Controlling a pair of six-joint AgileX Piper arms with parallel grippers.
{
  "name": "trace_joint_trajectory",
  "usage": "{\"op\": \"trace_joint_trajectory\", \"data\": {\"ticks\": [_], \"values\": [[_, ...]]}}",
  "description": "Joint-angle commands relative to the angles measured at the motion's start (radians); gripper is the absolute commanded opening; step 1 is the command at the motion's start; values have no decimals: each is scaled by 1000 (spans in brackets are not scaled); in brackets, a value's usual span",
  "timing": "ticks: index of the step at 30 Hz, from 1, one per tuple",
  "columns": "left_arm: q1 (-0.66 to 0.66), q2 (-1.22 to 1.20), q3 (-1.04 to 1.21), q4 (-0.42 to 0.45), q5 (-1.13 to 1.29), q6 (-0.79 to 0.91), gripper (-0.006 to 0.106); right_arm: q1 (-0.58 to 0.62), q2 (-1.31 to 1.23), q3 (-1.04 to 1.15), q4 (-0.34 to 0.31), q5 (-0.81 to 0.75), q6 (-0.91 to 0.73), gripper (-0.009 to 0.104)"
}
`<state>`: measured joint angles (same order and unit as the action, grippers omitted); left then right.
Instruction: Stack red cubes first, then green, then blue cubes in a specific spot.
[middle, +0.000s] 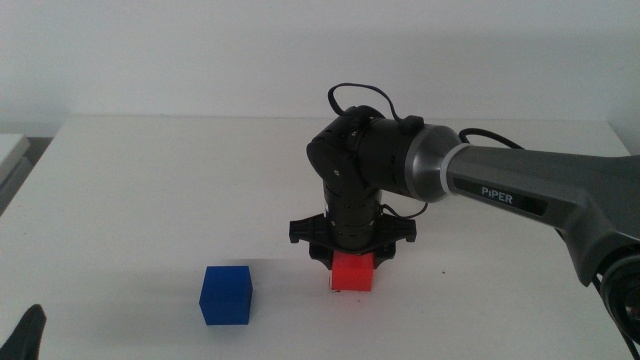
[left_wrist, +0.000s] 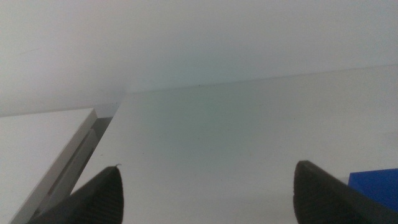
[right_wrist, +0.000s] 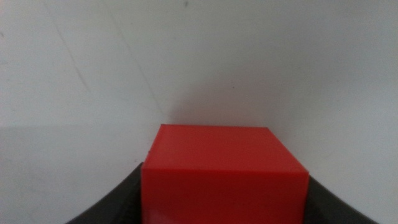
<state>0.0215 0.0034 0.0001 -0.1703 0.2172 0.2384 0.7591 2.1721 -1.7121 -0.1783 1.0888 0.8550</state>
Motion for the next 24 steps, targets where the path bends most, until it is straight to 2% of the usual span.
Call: {"op": "trace_joint_trajectory", "data": {"ticks": [1,2,4,8,12,15,20,24], "values": [[-2,-3,0,-3,-15,0,94,1,-1,-4,-7,9,5,8],[-2,-3,0,-3,-15,0,94,1,-1,-5,-7,9,3,8],[-2,-3,0,-3,-15,0,94,5,-1,-5,-10,5,-7,59],[-2,-3,0,-3,-15,0,94,8,-15,-5,-15,19,-47,80],[-2,-3,0,-3,-15,0,94,5,-108,-5,-6,23,-192,85],[-2,-3,0,-3,-15,0,94,-24,-211,-5,-40,36,-256,85],[-2,-3,0,-3,-15,0,94,-152,-303,-5,-119,19,-308,85],[-2,-3,0,-3,-15,0,94,-290,-286,-5,-135,-49,-353,85]]}}
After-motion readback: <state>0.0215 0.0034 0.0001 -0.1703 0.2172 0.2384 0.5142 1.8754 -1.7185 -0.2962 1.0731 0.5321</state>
